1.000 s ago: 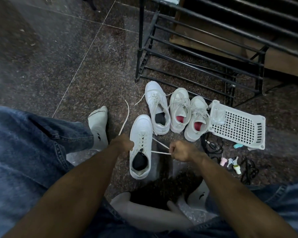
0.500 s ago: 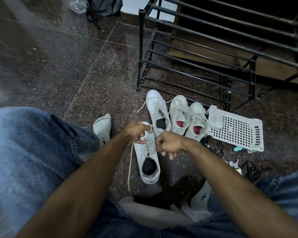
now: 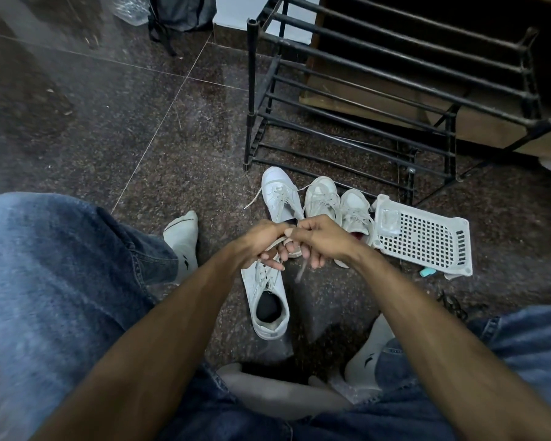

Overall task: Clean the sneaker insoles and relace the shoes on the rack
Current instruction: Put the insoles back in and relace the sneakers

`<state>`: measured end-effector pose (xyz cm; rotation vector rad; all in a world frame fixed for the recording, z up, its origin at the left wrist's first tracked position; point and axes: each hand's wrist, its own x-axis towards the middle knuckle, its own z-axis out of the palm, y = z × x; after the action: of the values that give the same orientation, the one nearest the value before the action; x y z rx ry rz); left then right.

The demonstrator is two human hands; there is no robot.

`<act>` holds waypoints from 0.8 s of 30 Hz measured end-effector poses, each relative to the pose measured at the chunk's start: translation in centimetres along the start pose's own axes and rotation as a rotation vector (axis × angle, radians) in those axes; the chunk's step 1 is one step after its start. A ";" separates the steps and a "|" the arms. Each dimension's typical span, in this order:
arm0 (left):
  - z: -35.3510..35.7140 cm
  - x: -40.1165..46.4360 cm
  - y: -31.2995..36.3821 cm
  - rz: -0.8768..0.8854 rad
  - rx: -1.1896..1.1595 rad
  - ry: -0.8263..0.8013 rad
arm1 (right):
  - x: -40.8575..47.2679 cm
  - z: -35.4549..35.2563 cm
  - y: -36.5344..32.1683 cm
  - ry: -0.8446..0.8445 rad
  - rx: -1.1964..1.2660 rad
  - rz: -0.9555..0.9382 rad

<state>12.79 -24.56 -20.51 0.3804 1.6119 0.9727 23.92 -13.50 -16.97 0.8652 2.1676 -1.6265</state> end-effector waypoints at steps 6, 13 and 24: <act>0.8 -0.3 0.0 0.205 0.081 0.086 | 0.3 1.9 1.7 0.073 0.222 0.211; 1.0 -1.8 1.7 0.335 0.254 -0.118 | 1.5 2.3 3.1 -0.186 0.099 0.421; 1.6 -2.3 3.1 0.340 0.372 -0.389 | 0.9 -1.4 2.0 -0.398 -0.021 0.384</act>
<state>14.19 -23.71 -16.64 1.0614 1.3863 0.7797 24.62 -11.59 -18.63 0.8087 1.6308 -1.4340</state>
